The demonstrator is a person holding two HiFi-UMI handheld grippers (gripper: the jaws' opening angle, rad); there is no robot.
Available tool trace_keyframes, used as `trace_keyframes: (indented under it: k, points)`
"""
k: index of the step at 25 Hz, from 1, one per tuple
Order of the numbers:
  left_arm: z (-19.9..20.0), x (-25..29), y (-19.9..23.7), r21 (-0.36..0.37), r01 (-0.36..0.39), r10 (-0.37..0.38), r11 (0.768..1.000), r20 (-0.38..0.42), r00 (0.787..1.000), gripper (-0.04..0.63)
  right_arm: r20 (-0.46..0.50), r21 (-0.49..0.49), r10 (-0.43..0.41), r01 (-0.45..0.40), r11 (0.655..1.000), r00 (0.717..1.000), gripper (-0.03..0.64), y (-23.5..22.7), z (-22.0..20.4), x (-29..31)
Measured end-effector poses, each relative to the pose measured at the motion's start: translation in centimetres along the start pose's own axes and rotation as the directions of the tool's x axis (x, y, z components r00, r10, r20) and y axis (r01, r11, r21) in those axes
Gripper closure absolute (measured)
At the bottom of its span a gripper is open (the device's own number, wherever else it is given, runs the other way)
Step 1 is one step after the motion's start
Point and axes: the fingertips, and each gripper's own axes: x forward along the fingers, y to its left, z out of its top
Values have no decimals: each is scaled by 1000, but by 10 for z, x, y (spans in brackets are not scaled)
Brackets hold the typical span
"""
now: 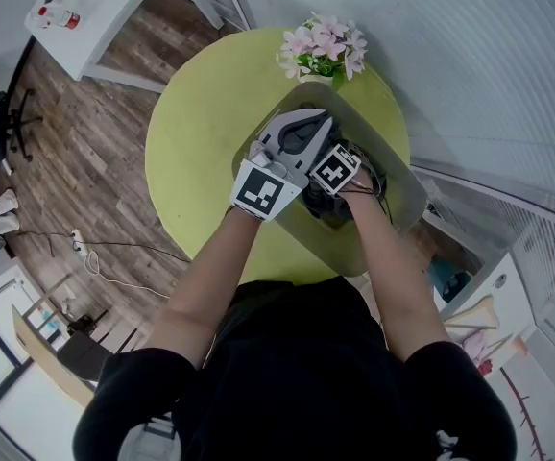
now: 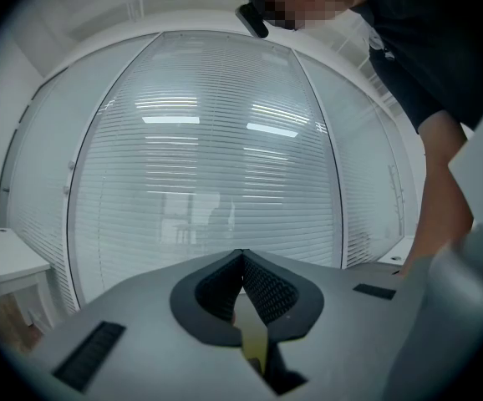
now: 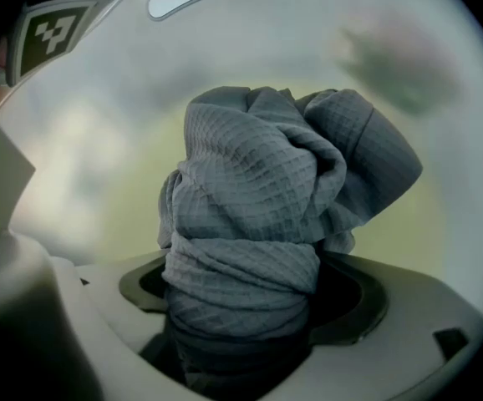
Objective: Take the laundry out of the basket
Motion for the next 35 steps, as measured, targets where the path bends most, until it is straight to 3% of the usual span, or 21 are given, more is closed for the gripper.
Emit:
trace_keyframes:
  k: [14, 20, 28, 35]
  points:
    - [11, -7, -2, 5, -44, 44, 999, 1, 999, 592, 22, -41, -38, 39, 998, 999, 182, -5, 2, 9]
    - [29, -18, -6, 31, -68, 67, 997, 17, 998, 592, 30, -78, -48, 50, 996, 998, 252, 1, 4, -11]
    - [50, -41, -7, 46, -122, 121, 991, 27, 992, 592, 7, -134, -43, 43, 990, 999, 258, 18, 0, -52]
    - [73, -64, -13, 98, -163, 159, 982, 45, 986, 592, 58, -171, -47, 56, 984, 997, 258, 36, 9, -100]
